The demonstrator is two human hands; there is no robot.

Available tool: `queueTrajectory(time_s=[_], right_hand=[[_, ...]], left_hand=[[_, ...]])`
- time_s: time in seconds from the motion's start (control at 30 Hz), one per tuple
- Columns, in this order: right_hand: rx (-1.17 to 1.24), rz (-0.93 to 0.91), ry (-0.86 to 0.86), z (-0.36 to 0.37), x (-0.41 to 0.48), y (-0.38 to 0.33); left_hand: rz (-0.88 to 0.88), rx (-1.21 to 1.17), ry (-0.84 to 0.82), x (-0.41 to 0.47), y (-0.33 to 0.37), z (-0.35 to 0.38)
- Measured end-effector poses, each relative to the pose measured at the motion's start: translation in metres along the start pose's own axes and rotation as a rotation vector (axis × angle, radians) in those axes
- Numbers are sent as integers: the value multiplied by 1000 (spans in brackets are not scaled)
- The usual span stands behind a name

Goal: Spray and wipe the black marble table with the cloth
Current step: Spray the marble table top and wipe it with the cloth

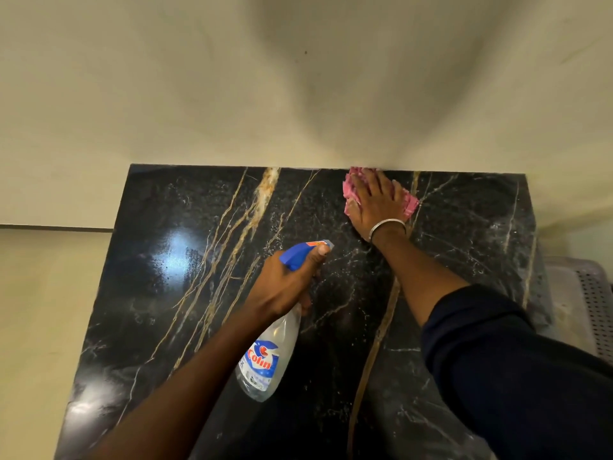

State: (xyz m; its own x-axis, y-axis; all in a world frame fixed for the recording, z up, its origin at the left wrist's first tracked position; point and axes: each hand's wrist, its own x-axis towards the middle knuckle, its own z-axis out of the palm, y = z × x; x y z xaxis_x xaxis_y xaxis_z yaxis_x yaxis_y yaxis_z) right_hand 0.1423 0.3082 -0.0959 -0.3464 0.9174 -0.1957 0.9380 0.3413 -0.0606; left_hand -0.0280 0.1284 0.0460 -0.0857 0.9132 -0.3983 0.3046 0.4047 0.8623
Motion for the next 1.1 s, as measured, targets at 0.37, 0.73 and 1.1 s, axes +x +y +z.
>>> queueTrajectory(time_s=[0.37, 0.73, 1.1], right_hand=[[74, -50, 12, 33, -148, -20], [107, -36, 28, 61, -282, -25], [31, -20, 54, 41, -181, -4]], left_hand=[[0, 58, -47, -32, -12, 13], [-4, 29, -127, -47, -17, 37], [-41, 38, -146, -25, -21, 38]])
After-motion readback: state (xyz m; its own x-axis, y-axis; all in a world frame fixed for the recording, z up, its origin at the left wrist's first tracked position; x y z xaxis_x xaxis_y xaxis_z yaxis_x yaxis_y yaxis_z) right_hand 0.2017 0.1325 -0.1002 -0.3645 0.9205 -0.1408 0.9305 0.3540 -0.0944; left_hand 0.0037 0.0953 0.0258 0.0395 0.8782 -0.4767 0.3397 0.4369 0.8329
